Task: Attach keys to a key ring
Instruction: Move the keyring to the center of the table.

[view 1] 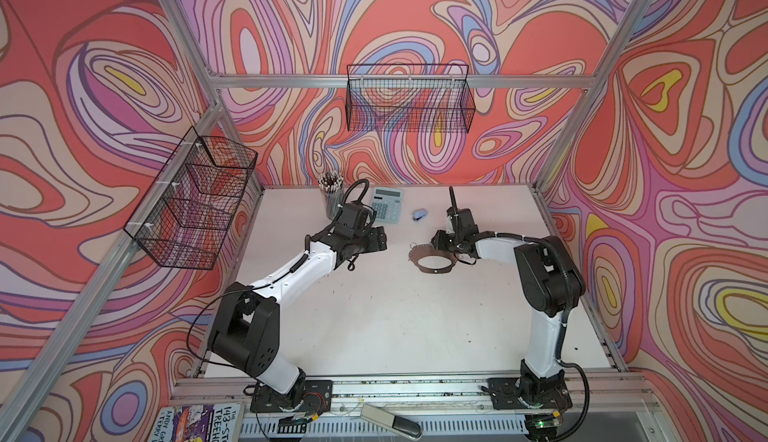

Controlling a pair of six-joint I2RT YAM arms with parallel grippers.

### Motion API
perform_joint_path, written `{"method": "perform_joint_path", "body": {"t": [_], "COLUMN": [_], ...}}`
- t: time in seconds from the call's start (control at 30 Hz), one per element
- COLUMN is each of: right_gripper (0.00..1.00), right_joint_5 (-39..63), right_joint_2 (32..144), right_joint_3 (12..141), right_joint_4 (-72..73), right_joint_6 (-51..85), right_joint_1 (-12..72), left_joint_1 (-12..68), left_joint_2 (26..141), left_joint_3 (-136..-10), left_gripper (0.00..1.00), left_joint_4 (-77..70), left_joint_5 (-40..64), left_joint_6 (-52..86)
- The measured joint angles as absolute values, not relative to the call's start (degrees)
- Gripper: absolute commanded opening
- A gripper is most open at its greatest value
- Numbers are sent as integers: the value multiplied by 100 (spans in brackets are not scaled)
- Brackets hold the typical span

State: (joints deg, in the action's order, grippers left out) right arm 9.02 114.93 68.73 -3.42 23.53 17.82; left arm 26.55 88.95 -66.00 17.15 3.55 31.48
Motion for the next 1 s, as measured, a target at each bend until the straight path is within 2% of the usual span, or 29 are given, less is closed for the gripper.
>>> {"method": "perform_joint_path", "body": {"t": [0.1, 0.17, 0.37, 0.43, 0.57, 0.73, 1.0], "right_gripper": [36, 36, 36, 36, 37, 39, 40], "right_joint_5": [862, 840, 836, 838, 847, 722, 423], "right_joint_2": [11498, 11465, 10833, 10589, 10160, 9448, 8525], "right_joint_3": [6860, 6781, 5878, 5577, 5116, 4917, 5105], "right_joint_4": [-414, -349, -126, -110, -183, -523, -692], "right_joint_6": [2353, 2357, 2502, 2585, 2751, 2860, 2862], "right_joint_1": [1826, 1905, 2383, 2600, 3000, 3039, 3030], "left_joint_1": [2655, 2655, 2655, 2652, 2600, 2427, 2259], "left_joint_2": [8838, 8851, 9286, 9579, 10385, 11415, 12838], "left_joint_3": [-6600, -6600, -6853, -7043, -7673, -8659, -10457], "left_gripper": [88, 85, 79, 73, 65, 49, 39], "left_joint_4": [1717, 1750, 1800, 1811, 1916, 2217, 2930], "left_joint_5": [279, 248, 64, -32, -165, -283, -534], "left_joint_6": [3140, 3109, 2991, 2936, 2823, 2729, 2504]}}
